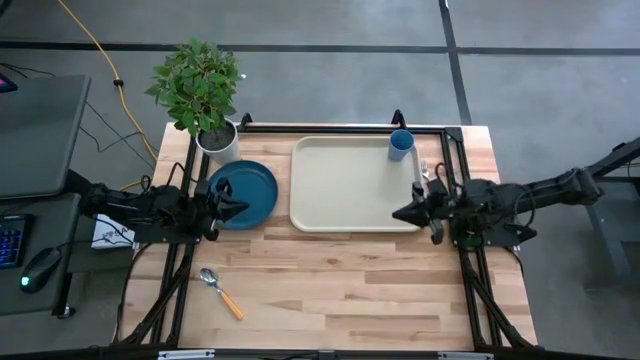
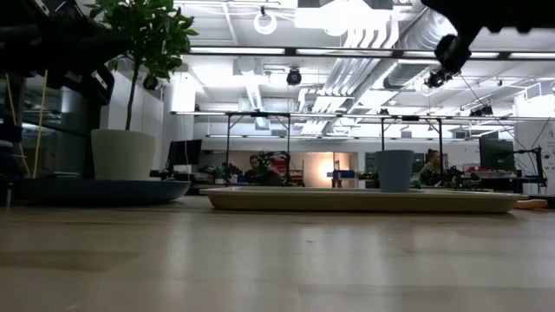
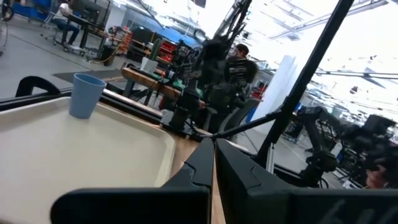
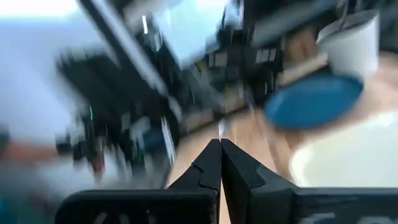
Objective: Pick and place plate/cup/fork/spoon on tray
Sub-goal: Put the blue plate on the gray serving tray to the bottom right of the blue cup
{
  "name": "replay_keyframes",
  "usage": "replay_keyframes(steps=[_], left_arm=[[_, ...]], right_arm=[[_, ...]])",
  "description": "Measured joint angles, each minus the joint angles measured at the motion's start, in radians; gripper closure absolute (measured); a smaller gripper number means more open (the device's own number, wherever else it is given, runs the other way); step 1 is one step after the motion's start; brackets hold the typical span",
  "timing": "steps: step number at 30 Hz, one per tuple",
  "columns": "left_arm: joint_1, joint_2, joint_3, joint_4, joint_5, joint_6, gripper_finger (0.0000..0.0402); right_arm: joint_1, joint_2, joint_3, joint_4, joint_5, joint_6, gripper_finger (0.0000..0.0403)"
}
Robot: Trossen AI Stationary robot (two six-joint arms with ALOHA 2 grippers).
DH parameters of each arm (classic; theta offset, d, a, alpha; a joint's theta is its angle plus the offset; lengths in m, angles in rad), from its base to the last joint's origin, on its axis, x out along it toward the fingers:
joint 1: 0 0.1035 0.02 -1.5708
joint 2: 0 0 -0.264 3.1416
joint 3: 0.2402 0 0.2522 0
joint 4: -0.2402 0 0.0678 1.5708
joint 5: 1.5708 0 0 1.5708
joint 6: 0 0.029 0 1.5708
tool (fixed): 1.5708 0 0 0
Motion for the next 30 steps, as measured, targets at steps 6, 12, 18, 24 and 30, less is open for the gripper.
replay_keyframes(steps=[6, 12, 18, 24, 30], left_arm=[[0.0, 0.0, 0.0, 0.001, -0.03, 0.0, 0.0401], [0.0, 0.0, 0.0, 0.001, -0.033, -0.001, 0.0401], [-0.001, 0.0, 0.0, 0.001, -0.088, -0.008, 0.0401], [0.0, 0.067, 0.096, 0.016, -0.169, -0.051, 0.0401], [0.0, 0.341, 0.389, -0.421, -0.147, -0.085, 0.0401]], right_arm=[[-0.056, 0.009, -0.165, 0.269, 0.07, 0.03, 0.0403], [-0.128, 0.005, -0.165, 0.259, -0.038, -0.017, 0.0403], [-0.167, 0.007, -0.167, 0.258, -0.044, 0.002, 0.0403], [-0.167, 0.006, -0.164, 0.307, -0.039, 0.001, 0.0403], [-0.167, 0.006, -0.164, 0.307, 0.009, 0.0, 0.0403]])
